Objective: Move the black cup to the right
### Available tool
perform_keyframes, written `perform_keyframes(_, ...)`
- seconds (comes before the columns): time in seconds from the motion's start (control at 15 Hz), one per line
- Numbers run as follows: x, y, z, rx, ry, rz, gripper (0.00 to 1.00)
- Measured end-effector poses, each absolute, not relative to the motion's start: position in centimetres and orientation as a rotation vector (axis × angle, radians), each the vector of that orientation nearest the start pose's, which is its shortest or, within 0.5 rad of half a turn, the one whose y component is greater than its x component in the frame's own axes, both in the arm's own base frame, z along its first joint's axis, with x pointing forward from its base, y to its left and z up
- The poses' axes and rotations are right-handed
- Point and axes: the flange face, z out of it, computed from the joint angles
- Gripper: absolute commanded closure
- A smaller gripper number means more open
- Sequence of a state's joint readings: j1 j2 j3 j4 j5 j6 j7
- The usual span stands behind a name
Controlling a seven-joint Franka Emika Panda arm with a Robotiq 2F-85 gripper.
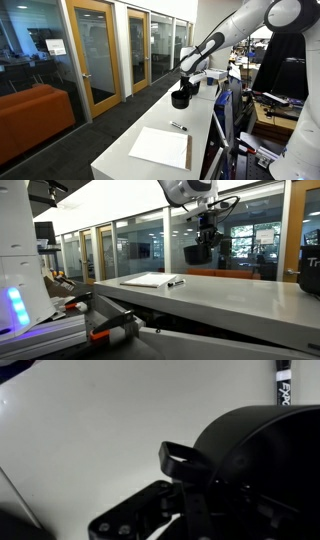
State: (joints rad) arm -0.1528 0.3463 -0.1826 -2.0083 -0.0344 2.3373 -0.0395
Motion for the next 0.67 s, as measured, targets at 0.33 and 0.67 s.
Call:
perform_keyframes(0.33, 53.6, -22.9, 27.8, -3.172, 0.547, 0.108, 0.99)
perform_keyframes(0.67, 49.6, -24.7, 25.6, -3.139, 0.635, 0.162, 0.99)
